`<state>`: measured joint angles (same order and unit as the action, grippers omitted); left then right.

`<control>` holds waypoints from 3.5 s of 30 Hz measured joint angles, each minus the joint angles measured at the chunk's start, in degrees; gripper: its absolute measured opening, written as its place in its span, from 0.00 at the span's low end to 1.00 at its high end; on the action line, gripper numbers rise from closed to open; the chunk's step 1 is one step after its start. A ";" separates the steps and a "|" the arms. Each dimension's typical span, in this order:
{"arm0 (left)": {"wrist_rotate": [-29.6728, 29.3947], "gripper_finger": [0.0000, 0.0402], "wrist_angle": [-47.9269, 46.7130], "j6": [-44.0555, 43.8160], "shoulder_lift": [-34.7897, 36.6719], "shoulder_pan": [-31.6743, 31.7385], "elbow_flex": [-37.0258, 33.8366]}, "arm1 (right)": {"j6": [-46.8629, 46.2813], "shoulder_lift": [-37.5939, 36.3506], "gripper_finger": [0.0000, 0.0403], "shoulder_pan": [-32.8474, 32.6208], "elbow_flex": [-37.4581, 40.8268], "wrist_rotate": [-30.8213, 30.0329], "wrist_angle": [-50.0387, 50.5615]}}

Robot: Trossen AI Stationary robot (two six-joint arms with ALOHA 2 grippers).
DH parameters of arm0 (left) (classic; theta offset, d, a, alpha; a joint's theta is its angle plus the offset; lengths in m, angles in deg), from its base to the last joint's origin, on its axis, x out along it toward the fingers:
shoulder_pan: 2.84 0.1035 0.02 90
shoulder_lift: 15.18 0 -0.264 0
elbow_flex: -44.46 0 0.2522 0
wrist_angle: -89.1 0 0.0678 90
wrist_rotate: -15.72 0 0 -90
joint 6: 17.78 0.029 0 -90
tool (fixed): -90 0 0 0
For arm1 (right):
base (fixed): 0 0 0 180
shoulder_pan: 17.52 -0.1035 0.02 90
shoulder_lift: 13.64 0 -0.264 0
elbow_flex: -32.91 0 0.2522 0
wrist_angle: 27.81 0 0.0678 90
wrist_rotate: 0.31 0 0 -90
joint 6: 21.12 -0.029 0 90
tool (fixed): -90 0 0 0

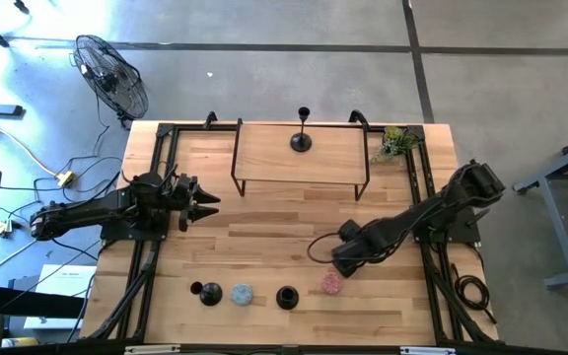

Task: Pick & Place candle stick holders
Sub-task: Put the red scented candle on the shelf

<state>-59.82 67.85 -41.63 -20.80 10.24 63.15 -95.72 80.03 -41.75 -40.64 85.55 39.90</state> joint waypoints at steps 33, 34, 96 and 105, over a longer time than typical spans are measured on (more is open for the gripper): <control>1.22 0.49 0.00 -0.97 0.02 0.01 0.00 | 2.74 1.48 0.86 0.64 4.04 1.16 -7.37; 1.22 0.49 0.02 -1.08 0.02 0.01 0.00 | 2.65 1.48 0.86 0.64 4.68 1.03 -8.22; 0.87 0.49 0.04 -1.99 0.00 0.02 -0.04 | 29.41 1.48 0.71 5.56 -30.85 -13.27 13.66; 0.92 0.49 0.07 -1.99 0.02 0.02 -0.04 | 38.62 1.48 0.71 11.95 -37.99 -13.76 15.47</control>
<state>-58.91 67.92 -43.62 -20.78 10.26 63.11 -57.10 81.51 -29.79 -78.64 71.78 55.38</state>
